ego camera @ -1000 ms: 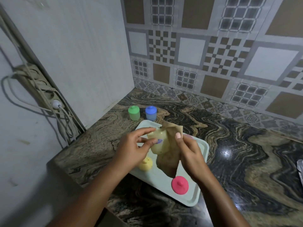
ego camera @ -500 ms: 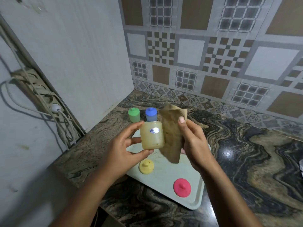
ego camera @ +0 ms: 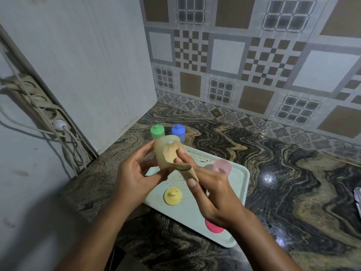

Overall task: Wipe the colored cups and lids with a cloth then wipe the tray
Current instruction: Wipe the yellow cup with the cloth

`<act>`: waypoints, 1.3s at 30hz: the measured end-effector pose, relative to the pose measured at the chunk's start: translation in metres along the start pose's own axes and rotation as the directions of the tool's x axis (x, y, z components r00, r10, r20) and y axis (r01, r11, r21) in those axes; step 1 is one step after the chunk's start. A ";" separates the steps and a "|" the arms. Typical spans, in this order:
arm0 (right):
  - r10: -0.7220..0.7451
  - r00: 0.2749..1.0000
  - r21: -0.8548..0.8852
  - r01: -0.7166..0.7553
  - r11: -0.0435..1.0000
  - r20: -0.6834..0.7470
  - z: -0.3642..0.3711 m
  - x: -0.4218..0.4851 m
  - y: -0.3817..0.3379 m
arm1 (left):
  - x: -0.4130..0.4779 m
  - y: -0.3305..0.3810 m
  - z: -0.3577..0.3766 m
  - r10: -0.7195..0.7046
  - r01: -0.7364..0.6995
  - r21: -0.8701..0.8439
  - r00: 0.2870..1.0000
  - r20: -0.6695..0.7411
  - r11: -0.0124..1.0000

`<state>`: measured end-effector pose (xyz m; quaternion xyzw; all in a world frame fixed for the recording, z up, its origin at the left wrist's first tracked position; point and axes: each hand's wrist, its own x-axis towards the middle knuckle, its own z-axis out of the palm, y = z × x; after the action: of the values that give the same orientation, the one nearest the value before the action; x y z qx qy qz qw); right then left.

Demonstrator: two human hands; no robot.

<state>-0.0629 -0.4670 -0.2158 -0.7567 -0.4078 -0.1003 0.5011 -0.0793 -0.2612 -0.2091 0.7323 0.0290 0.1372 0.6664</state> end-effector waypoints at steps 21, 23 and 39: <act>0.310 0.950 0.195 -0.300 0.934 -0.022 -0.005 0.039 -0.006 | -0.010 0.010 0.010 -0.092 0.096 -0.019 0.985 0.146 0.995; 0.201 0.979 0.096 -0.204 0.974 0.040 -0.003 0.036 -0.002 | -0.010 0.008 0.010 -0.120 0.127 -0.045 0.984 0.132 0.991; 0.299 0.954 0.196 -0.292 0.936 -0.002 0.006 -0.034 0.024 | 0.007 0.010 -0.014 -0.123 0.123 0.003 0.991 0.050 0.992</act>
<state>-0.0696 -0.4834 -0.2541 -0.7553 -0.2893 0.0044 0.5880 -0.0773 -0.2473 -0.1975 0.7324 0.0573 0.0775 0.6740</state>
